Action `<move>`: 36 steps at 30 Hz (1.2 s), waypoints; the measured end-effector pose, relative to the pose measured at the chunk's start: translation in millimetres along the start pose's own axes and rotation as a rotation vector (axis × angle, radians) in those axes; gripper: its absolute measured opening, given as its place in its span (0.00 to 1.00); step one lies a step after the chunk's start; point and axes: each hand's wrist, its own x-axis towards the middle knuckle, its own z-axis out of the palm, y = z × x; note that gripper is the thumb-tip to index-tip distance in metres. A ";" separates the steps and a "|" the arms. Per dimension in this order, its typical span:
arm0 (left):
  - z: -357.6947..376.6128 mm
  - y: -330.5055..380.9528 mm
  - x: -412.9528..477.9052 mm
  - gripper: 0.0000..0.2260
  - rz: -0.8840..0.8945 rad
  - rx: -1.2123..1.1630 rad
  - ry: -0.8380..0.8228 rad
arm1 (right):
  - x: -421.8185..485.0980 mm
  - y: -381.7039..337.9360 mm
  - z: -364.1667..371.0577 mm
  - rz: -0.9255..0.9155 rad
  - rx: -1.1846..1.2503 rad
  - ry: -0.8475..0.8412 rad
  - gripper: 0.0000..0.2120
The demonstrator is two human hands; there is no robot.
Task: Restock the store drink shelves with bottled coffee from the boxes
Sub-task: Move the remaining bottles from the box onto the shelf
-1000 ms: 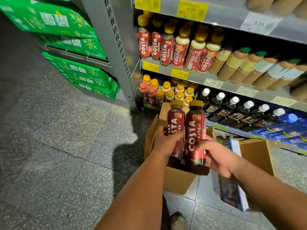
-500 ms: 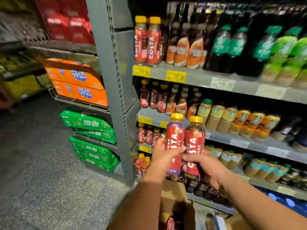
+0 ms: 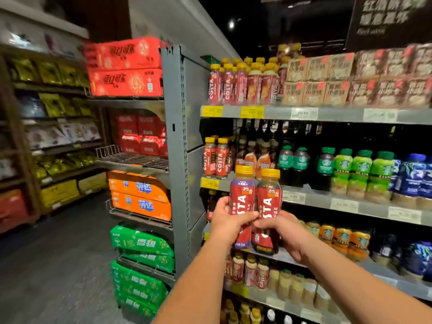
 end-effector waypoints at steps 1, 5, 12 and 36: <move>-1.9 8.6 -2.4 0.28 0.016 0.001 0.006 | -0.4 -7.0 3.5 -0.011 0.002 0.005 0.19; -10.1 38.7 -6.2 0.29 0.063 0.022 0.024 | -2.5 -30.4 20.3 -0.054 -0.028 0.024 0.24; -21.9 75.4 9.8 0.30 0.099 0.033 0.017 | 5.2 -72.9 39.8 -0.108 -0.047 0.051 0.17; -20.9 263.8 277.6 0.17 0.452 0.138 -0.016 | 219.6 -304.4 77.8 -0.457 -0.145 0.218 0.17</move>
